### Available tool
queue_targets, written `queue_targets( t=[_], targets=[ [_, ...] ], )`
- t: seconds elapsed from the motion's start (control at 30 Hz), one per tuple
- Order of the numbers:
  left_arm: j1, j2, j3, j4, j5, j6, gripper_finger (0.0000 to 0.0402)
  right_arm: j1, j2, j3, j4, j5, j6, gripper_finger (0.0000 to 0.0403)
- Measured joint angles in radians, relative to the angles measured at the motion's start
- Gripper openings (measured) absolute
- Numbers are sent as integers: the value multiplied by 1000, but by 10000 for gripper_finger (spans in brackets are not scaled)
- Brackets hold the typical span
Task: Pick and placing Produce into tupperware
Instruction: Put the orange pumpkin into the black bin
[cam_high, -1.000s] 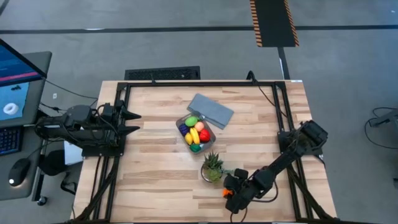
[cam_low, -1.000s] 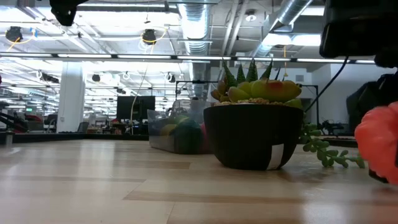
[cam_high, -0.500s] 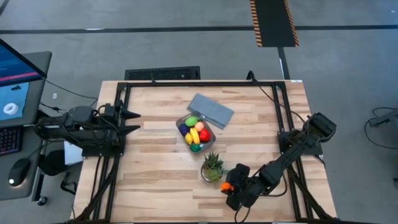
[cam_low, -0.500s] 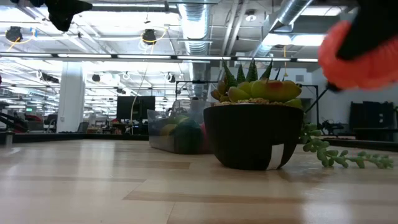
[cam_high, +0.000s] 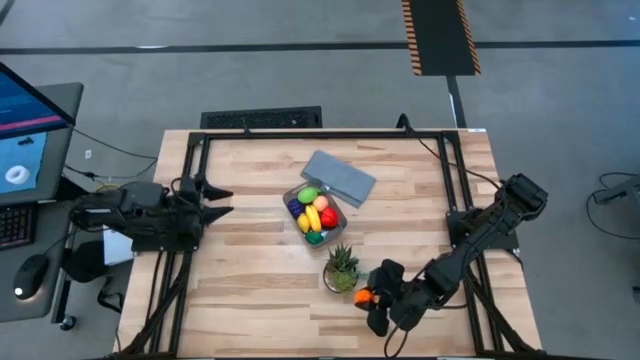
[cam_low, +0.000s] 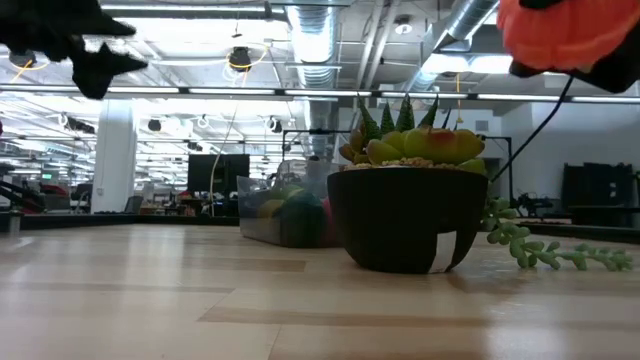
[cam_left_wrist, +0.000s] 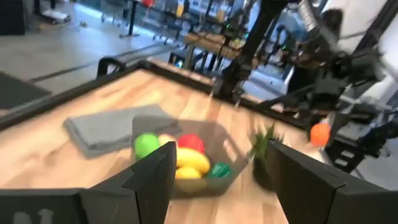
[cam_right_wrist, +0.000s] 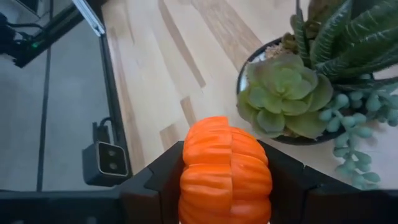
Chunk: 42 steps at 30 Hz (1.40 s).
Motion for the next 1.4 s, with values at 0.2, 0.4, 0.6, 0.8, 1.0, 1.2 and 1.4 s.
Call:
queue_targets(
  t=[0.2,0.4,0.6,0.8,1.0,1.2,1.4],
  targets=[
    [0,-10,-54,40,-4,-39,234,14,-28,0,-3,12,-2,189],
    [0,-10,-55,69,-6,-42,234,20,-73,0,0,53,-27,191],
    [0,-10,-55,84,-23,-47,234,21,-126,0,-1,99,-70,189],
    [0,-10,-55,83,-32,-55,234,21,-172,0,1,146,-116,191],
    [0,-10,-55,83,-33,-69,234,27,-217,0,0,202,-158,188],
    [0,-10,-55,83,-34,-73,234,27,-251,0,0,245,-200,192],
    [0,-10,-55,83,-34,-81,234,26,-284,0,0,257,-250,189]
  ],
)
